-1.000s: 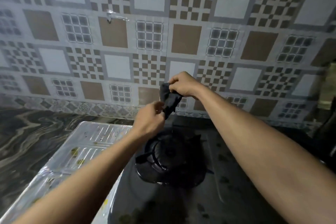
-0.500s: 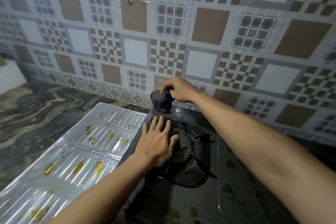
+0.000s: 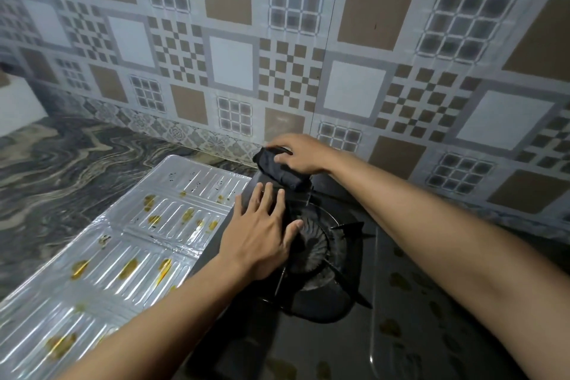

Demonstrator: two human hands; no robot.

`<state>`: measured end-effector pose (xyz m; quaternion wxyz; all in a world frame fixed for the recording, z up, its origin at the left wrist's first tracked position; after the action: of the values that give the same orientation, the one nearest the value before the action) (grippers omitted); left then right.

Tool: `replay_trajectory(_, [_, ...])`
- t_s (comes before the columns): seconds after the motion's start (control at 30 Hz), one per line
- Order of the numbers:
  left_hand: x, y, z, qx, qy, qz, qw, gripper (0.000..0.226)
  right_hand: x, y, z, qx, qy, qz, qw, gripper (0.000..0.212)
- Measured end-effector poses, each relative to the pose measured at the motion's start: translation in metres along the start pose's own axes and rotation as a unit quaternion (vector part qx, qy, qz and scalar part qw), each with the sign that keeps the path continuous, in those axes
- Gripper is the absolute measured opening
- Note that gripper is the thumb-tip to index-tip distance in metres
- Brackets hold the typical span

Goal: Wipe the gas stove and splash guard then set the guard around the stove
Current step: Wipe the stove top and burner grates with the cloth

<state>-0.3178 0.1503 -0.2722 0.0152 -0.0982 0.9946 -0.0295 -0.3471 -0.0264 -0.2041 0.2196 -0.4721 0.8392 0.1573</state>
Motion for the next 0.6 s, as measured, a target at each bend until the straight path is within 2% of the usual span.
replay_trajectory(0.13, [0.0,0.0,-0.001,-0.01,-0.005,-0.001,1.0,0.076,0.012,-0.021,0.028,-0.103,0.052,0.015,0.993,0.049])
replay_trajectory(0.3, [0.001,-0.001,0.001,-0.024,-0.028,0.002,0.999,0.072,0.022,-0.024,0.029,-0.152,0.069,-0.005,0.986,0.054])
replay_trajectory(0.5, [0.002,-0.002,0.003,-0.026,-0.042,0.002,0.999,0.074,0.035,-0.013,0.022,-0.137,0.011,0.001,0.99,0.059])
replay_trajectory(0.6, [0.002,-0.003,0.005,-0.026,-0.043,0.0,0.999,0.075,0.049,-0.003,0.015,-0.116,0.002,0.023,0.993,0.049])
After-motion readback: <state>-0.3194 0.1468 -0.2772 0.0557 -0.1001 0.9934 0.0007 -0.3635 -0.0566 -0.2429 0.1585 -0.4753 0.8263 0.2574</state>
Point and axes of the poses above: each hand's wrist, its own y-axis away from the middle knuckle, its own z-axis out of the palm, x = y × z, the point moved 3 cm from there along -y, towards the middle knuckle, and after that the axes turned 9 degrees about -y, right-handed, at the moved point
